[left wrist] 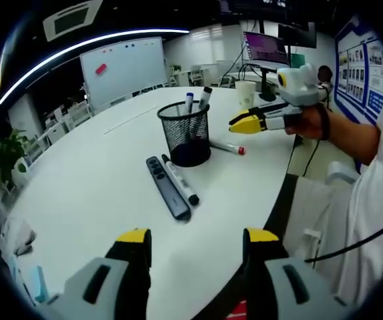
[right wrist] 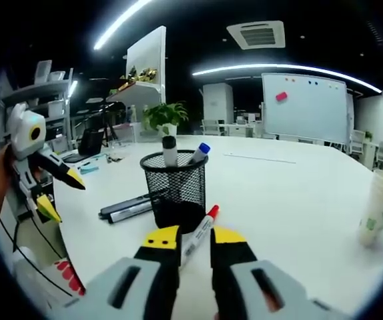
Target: Place the scattered laser pointers and whiteboard markers into the pen holder and stack the scattered paper cups together
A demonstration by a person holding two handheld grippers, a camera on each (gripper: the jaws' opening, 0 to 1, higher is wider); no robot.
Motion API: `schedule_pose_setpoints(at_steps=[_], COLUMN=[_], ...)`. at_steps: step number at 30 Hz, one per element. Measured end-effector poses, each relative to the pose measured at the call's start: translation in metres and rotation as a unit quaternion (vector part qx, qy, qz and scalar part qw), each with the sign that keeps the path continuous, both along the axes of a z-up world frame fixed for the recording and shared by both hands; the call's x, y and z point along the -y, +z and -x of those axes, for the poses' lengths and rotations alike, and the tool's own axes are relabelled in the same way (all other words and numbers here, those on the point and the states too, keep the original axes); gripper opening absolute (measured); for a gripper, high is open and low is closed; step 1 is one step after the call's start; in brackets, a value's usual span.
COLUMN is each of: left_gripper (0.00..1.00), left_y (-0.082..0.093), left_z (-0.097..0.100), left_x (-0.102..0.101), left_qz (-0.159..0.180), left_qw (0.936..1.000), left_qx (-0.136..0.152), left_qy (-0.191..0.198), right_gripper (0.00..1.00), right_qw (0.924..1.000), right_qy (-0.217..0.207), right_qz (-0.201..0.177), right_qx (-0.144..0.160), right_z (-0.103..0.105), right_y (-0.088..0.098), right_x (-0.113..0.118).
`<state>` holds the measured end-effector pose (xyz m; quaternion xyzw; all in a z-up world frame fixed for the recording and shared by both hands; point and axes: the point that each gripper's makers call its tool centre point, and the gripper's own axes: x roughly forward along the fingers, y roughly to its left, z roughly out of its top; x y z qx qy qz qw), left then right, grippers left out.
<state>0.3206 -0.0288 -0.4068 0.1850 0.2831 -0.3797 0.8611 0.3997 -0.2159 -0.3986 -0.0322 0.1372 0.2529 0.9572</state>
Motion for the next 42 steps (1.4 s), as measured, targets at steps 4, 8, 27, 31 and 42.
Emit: schedule_pose_setpoints(at_steps=[4, 8, 27, 31, 42], left_gripper=[0.55, 0.55, 0.55, 0.55, 0.55], left_y=[0.0, -0.001, -0.003, -0.004, -0.004], left_z=[0.0, 0.0, 0.0, 0.0, 0.0], left_x=[0.001, -0.001, -0.003, -0.004, -0.004], left_qz=[0.001, 0.0, 0.001, 0.001, 0.002], left_qw=[1.0, 1.0, 1.0, 1.0, 1.0], left_qx=[0.0, -0.001, -0.003, -0.004, -0.004], left_qy=[-0.001, 0.0, 0.005, 0.005, 0.006], right_gripper=[0.21, 0.21, 0.23, 0.23, 0.23], right_qw=[1.0, 0.9998, 0.9988, 0.9989, 0.9987], right_qy=[0.002, -0.001, -0.012, -0.013, -0.018], right_qz=[0.009, 0.021, 0.041, 0.036, 0.034], right_qx=[0.003, -0.003, -0.022, -0.028, -0.034], right_z=[0.001, 0.001, 0.002, 0.002, 0.0], right_y=[-0.001, -0.008, -0.025, -0.029, -0.032], right_x=[-0.004, -0.005, -0.003, -0.003, -0.002])
